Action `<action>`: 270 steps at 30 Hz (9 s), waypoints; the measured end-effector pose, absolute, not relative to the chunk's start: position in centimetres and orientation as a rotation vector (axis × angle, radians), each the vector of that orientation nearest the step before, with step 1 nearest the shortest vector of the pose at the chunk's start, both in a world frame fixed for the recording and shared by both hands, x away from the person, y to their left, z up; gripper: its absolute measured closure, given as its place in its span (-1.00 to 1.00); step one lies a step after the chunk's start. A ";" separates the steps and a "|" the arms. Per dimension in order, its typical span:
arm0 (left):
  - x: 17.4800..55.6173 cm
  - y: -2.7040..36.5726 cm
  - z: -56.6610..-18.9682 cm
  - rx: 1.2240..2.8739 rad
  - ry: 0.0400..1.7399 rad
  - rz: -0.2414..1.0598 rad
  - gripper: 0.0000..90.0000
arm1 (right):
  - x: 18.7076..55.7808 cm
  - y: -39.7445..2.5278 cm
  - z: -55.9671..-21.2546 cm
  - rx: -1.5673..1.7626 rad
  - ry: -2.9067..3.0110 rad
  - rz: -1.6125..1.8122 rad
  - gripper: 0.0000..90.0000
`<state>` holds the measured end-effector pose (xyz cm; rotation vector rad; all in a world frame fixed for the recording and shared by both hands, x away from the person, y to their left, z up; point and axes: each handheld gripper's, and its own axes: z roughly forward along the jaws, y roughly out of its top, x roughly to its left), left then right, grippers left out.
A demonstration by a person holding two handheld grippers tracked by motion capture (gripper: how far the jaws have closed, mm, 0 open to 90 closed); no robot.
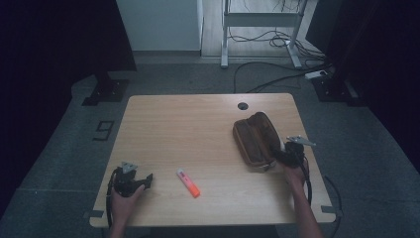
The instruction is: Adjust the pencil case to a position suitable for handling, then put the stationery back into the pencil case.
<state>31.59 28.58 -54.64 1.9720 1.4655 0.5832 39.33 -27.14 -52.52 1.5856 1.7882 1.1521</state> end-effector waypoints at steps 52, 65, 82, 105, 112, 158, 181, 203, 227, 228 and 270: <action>31.6 28.6 -54.6 1.973 1.465 0.580 -0.60 | 37.6 -27.2 -49.8 1.411 1.851 1.472 0.85; 31.6 28.6 -54.6 1.973 1.465 0.580 -0.60 | 37.0 -25.5 -48.8 1.280 1.931 1.509 0.85; 31.6 28.6 -54.6 1.976 1.464 0.582 -0.60 | 37.4 -23.2 -49.2 1.190 2.024 1.513 0.85; 31.6 28.6 -54.6 1.975 1.464 0.583 -0.60 | 39.0 -19.5 -52.8 1.142 2.221 1.397 0.82; 31.6 28.6 -54.6 1.975 1.464 0.584 -0.60 | 39.0 -19.7 -52.9 1.131 2.209 1.328 0.72; 31.6 28.6 -54.6 1.975 1.464 0.583 -0.60 | 33.2 -16.8 -47.8 1.013 2.048 1.519 -0.33; 31.6 28.6 -54.6 1.975 1.464 0.581 -0.60 | 32.2 -12.7 -49.3 0.967 2.182 1.523 -0.26; 31.6 28.6 -54.6 1.975 1.464 0.583 -0.60 | 30.8 -7.8 -51.4 0.904 2.341 1.489 -0.17; 31.6 28.6 -54.6 1.972 1.465 0.584 -0.60 | 31.0 -2.4 -53.1 0.848 2.444 1.411 -0.09; 31.6 28.6 -54.6 1.972 1.465 0.584 -0.60 | 31.0 -2.4 -53.1 0.848 2.444 1.411 -0.09; 31.6 28.6 -54.6 1.976 1.464 0.581 -0.60 | 31.6 -1.5 -54.7 0.859 2.498 1.223 0.46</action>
